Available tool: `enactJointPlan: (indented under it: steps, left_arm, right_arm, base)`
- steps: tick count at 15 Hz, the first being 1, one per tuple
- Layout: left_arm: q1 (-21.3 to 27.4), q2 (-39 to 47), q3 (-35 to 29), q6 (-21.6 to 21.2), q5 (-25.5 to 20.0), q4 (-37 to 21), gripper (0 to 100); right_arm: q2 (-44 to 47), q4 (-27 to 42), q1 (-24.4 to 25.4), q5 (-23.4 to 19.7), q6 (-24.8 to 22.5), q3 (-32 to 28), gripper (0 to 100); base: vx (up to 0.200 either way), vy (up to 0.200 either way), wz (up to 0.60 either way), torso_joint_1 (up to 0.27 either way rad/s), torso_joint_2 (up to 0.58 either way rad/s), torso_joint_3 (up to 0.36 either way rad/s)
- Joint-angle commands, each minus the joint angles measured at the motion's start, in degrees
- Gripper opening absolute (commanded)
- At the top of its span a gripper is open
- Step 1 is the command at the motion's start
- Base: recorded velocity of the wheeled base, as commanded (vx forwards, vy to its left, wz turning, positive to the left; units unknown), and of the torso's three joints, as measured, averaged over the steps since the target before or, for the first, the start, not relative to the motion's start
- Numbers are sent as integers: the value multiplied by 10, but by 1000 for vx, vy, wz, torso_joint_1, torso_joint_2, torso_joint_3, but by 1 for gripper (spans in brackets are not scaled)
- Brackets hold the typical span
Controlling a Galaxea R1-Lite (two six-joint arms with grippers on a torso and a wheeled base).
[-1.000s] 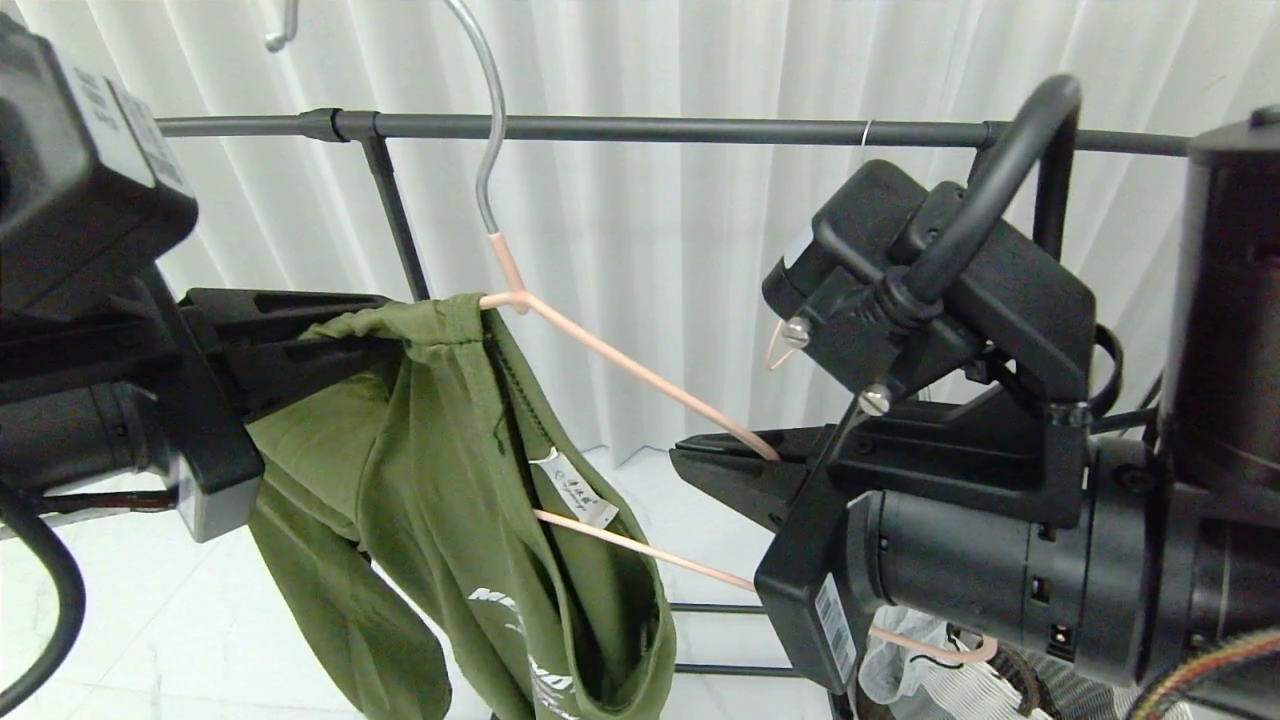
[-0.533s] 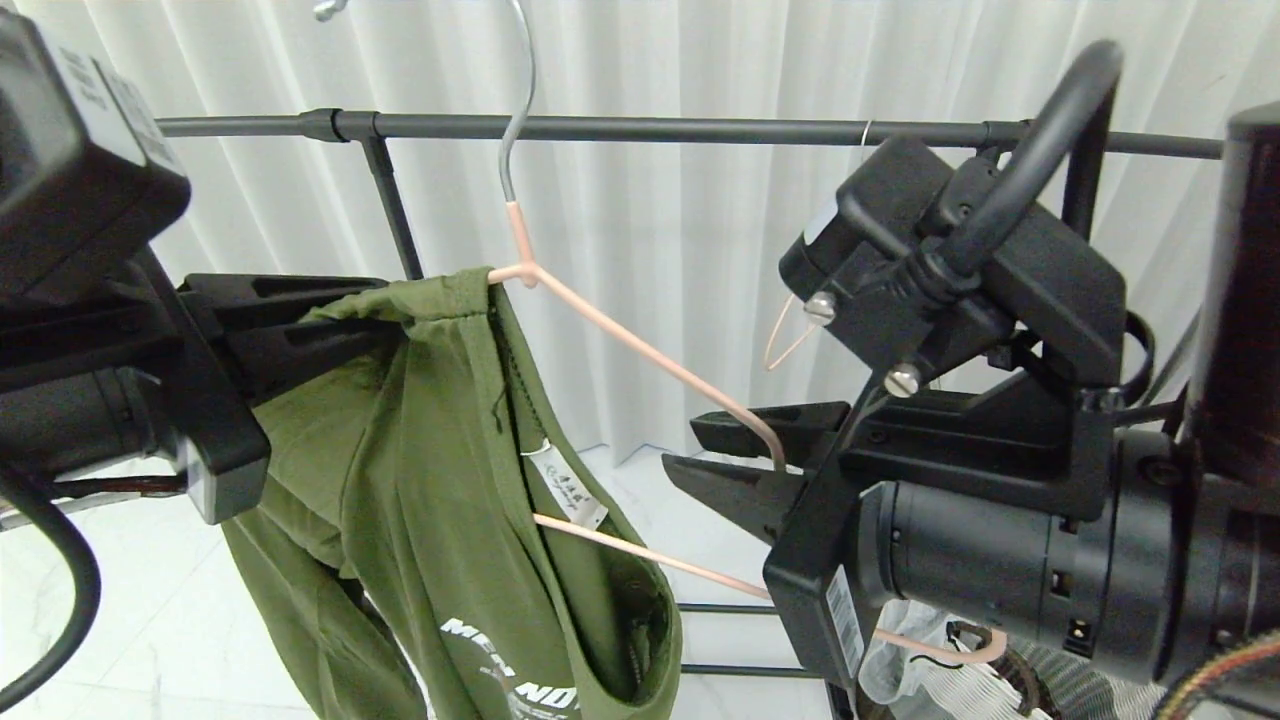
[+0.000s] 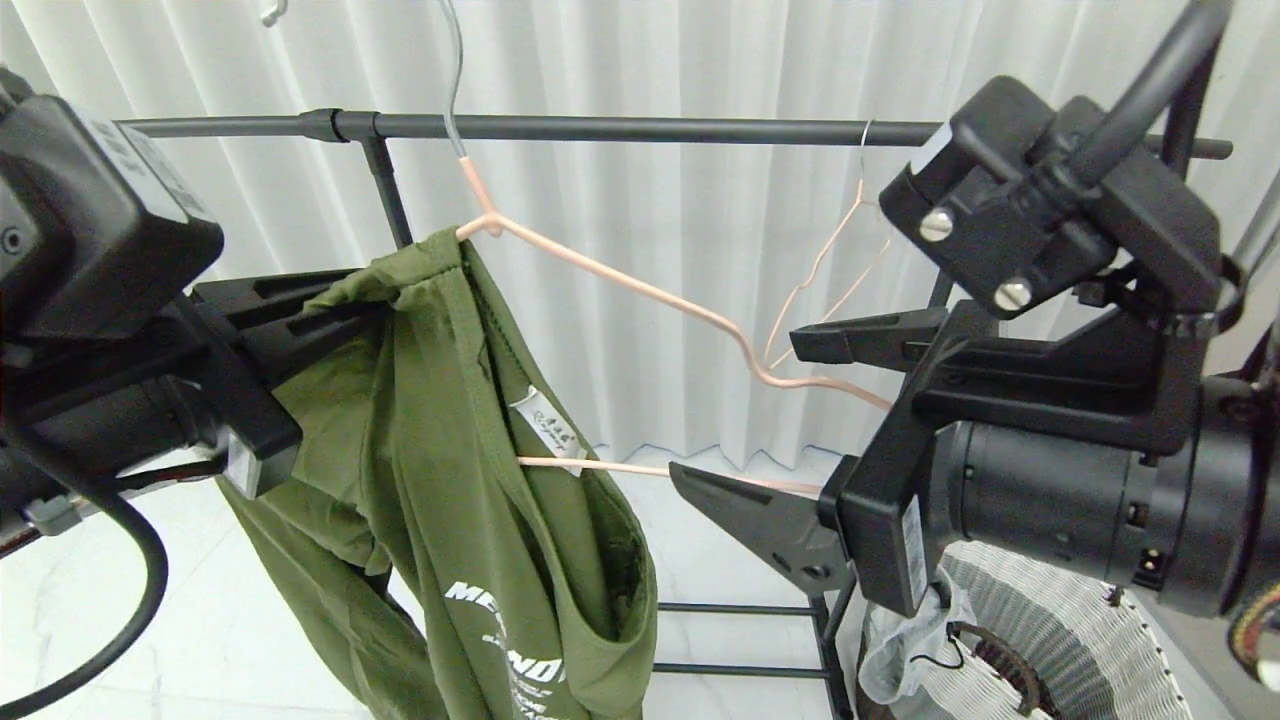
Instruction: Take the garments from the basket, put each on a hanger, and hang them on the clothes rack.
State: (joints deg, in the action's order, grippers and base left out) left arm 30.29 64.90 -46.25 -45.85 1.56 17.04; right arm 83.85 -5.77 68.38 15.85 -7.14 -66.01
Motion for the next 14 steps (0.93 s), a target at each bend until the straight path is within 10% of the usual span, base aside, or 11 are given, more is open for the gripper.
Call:
enactJointPlan:
  steps: [1,14]
  left_arm:
    - [-20,4,4,3,1,1,0]
    - [-108,44,-29,25,36,55,0]
  right_arm:
    - [-11,0,-10,5,-5,-1,100]
    - [-11,-4,-26,45,47,43,100]
  base:
    - [0,0,0,0,0,0]
    - [0,0,0,0,0,0]
